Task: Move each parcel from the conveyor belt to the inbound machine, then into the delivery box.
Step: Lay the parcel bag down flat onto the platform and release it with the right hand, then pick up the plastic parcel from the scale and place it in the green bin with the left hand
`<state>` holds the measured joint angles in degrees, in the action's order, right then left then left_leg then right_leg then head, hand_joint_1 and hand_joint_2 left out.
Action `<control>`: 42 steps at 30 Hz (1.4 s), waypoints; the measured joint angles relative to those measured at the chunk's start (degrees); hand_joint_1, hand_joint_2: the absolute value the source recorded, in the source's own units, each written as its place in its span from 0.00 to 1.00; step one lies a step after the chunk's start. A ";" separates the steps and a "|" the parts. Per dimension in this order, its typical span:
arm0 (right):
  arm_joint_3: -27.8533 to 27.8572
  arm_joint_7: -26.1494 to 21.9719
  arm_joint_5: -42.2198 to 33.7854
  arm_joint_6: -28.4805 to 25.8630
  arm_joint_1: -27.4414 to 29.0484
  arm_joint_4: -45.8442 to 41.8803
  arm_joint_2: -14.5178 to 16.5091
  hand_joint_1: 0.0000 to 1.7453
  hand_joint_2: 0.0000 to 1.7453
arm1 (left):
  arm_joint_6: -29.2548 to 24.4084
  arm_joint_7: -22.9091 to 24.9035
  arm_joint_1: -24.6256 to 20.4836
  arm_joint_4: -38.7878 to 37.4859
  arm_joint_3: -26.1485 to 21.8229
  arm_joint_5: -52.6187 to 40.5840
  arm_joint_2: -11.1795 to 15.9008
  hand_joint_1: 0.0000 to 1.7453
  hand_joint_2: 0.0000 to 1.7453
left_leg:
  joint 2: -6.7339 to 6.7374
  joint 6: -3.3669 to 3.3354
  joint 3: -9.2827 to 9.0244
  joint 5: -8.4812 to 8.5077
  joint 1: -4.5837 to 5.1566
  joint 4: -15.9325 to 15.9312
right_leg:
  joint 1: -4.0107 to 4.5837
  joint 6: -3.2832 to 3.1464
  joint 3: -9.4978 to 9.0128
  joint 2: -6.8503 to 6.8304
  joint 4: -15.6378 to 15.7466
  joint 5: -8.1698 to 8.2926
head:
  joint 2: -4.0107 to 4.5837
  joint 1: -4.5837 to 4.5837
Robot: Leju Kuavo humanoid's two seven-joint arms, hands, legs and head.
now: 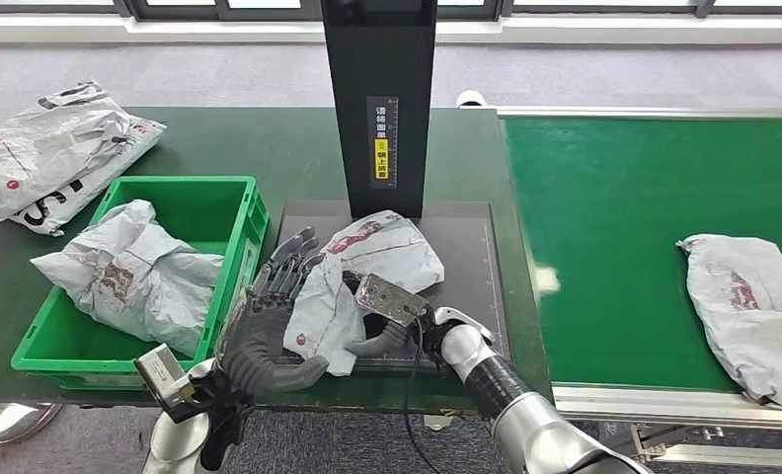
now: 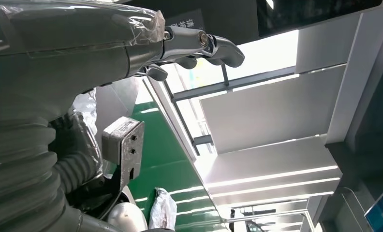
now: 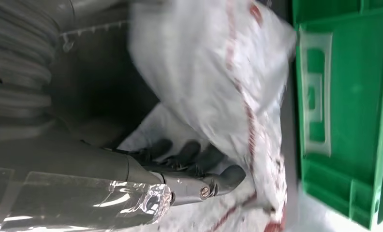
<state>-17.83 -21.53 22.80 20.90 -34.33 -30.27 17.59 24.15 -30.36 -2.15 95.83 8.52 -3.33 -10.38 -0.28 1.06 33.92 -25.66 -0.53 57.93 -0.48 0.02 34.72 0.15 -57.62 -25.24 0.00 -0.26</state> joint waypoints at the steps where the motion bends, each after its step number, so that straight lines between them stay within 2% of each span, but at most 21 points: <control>1: -0.34 -0.14 -0.39 0.31 -0.10 0.20 0.05 0.00 1.00 | 0.00 0.00 -0.23 -0.16 0.00 0.09 0.05 0.00 1.00 | -0.02 0.00 0.00 0.00 0.00 0.00 | 0.00 0.00 0.00 -0.01 0.00 0.00 | 0.00 0.00; 8: -1.06 -0.90 -1.77 0.85 -1.09 1.06 0.18 0.00 1.00 | 0.00 0.00 -1.93 -1.07 0.00 0.31 0.13 0.00 1.00 | -0.02 0.00 0.00 0.00 0.00 0.00 | 0.02 0.00 0.00 -0.01 0.00 0.00 | 0.00 0.00; 12: -1.06 -1.11 -2.96 -0.21 -1.65 1.40 0.13 0.00 0.00 | -0.36 0.02 -2.18 -1.34 0.00 0.31 0.14 0.00 1.00 | -0.01 0.00 0.00 0.00 0.00 0.00 | 0.02 0.00 0.00 -0.01 0.00 0.00 | 0.00 0.00; 17: -1.06 -3.52 -6.74 -1.97 -2.64 -0.51 -1.10 0.00 0.00 | -1.83 -0.09 -2.04 -1.37 -0.01 0.18 0.43 0.00 1.00 | -0.02 0.00 0.00 0.00 0.00 0.01 | 0.00 0.00 0.00 -0.01 0.00 0.00 | 0.00 0.00; 21: -1.06 -3.74 -9.15 -2.25 -1.16 -8.75 -3.34 0.00 1.00 | -2.82 -0.56 -1.15 -1.03 -0.08 -0.37 0.79 0.00 1.00 | -0.02 0.00 0.00 0.00 0.01 0.02 | 0.00 0.00 0.00 -0.01 0.01 0.01 | 0.00 0.00; 28: -0.46 -2.06 -13.73 -3.18 10.15 -39.44 -9.18 0.00 1.00 | -3.24 -0.41 2.05 1.15 -1.02 -0.96 1.09 0.00 1.00 | -0.05 -0.02 0.01 -0.19 0.03 0.02 | 0.00 0.01 0.01 -0.04 0.05 -0.07 | 0.00 -0.01; 31: 0.09 -2.45 -13.96 -3.68 14.79 -49.61 -10.79 0.00 1.00 | -3.40 -0.19 3.09 1.94 -1.44 -1.36 1.07 0.00 1.00 | 0.00 -0.01 -0.02 -0.25 0.04 0.02 | 0.00 0.02 0.01 -0.01 0.05 -0.13 | 0.00 -0.01; 38: 5.24 -6.68 -12.45 -5.24 27.73 -69.06 -11.78 0.00 1.00 | -3.69 0.42 5.76 3.57 -1.96 -2.15 0.92 0.00 1.00 | -0.04 -0.01 -0.02 -0.35 0.04 0.01 | 0.01 0.01 -0.05 -0.05 0.06 -0.24 | 0.00 0.00; 42: 7.75 -6.94 -11.92 -4.58 31.34 -74.74 -11.77 0.00 1.00 | -3.78 0.54 6.09 3.98 -2.14 -2.50 0.80 0.00 1.00 | 0.01 0.00 -0.05 -0.42 0.04 0.00 | 0.00 0.01 -0.05 0.00 0.06 -0.25 | 0.00 -0.01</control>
<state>-10.08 -28.47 10.88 16.32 -2.99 -105.01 5.82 20.37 -29.82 3.94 99.80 6.38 -5.82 -9.58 -0.27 1.06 33.87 -26.08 -0.48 57.94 -0.48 0.03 34.68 0.15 -57.55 -25.49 0.00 -0.27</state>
